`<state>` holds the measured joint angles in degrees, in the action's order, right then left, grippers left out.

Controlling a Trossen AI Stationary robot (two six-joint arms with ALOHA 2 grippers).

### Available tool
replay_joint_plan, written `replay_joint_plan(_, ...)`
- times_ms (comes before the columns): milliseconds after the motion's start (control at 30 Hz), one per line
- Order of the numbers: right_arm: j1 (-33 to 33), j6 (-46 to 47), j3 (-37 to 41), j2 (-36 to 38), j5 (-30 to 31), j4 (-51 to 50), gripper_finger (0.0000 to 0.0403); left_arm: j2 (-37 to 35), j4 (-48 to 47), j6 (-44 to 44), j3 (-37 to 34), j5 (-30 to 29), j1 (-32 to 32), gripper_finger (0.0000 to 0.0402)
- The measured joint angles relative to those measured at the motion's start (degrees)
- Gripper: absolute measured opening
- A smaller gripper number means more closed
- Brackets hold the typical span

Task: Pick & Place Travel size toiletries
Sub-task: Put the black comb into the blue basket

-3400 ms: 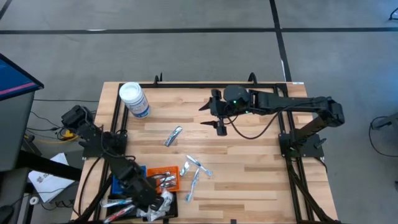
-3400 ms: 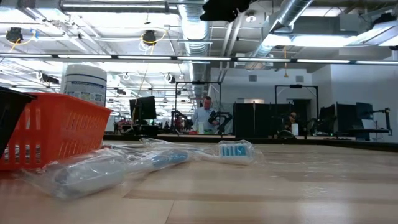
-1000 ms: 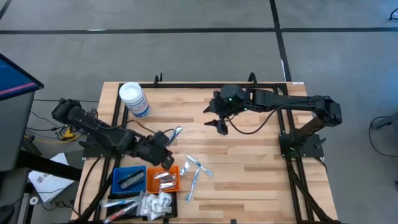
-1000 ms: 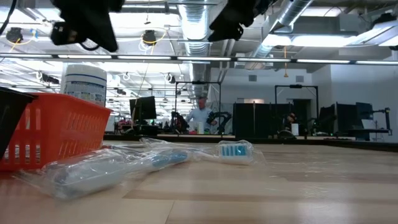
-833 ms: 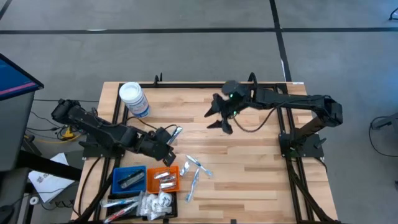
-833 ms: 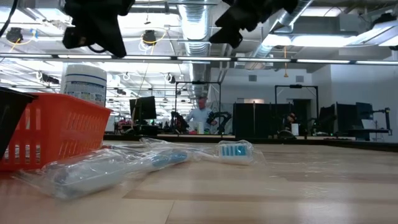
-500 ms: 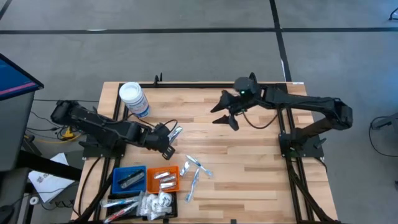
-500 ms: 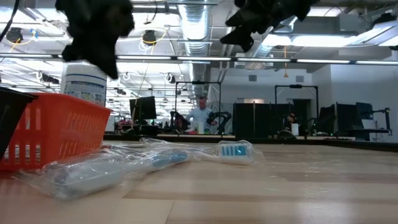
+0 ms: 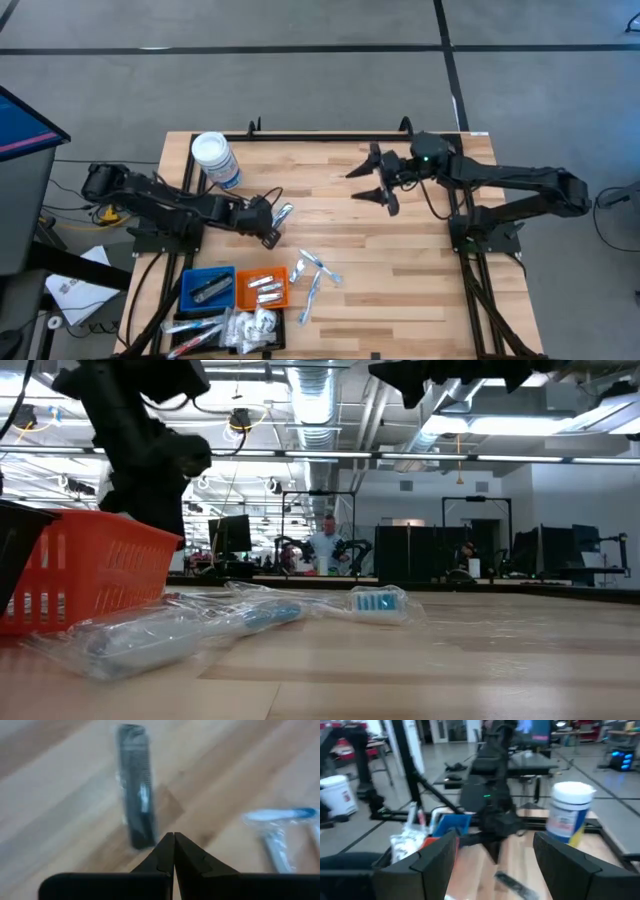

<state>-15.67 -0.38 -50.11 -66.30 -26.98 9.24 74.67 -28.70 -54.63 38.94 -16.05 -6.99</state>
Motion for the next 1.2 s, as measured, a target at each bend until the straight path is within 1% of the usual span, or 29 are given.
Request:
replay_joint_plan(100,0.89,0.1,0.29,-1.13,-0.14,-0.36,0.026,0.22,0.12,2.71,-0.8,0.51,3.37,0.0001)
replay_joint_plan(233,1.17,1.93,0.33,-3.5,0.13,1.31,0.026,1.26,2.28,7.91,-2.48,3.12,9.73,0.0001)
replay_joint_plan(367,-0.09,3.91,0.29,-5.93,0.34,3.51,0.026,3.61,5.53,13.56,-3.9,5.55,15.83,0.0001)
replay_joint_plan(500,-1.43,3.91,0.26,-7.95,0.51,3.47,0.026,7.0,9.76,18.98,-4.16,8.89,19.36,0.0001)
replay_joint_plan(700,-1.57,3.91,0.26,-12.85,0.46,3.39,0.026,14.58,23.12,24.76,-4.03,16.99,20.86,0.0001)
replay_joint_plan(800,-1.69,3.91,0.26,-15.48,0.5,3.13,0.026,18.24,28.01,26.77,-3.45,20.22,21.68,0.0001)
replay_joint_plan(967,-1.87,3.93,0.24,-19.34,0.46,3.14,0.026,20.87,29.21,32.25,-0.36,21.03,21.7,0.0001)
replay_joint_plan(1067,-1.87,3.93,0.24,-21.43,0.26,3.04,0.026,21.23,29.02,33.05,1.03,20.98,21.6,0.0001)
replay_joint_plan(1200,-1.4,3.87,0.24,-25.71,0.28,-0.7,0.026,21.33,29.46,33.38,1.81,20.98,21.6,0.0001)
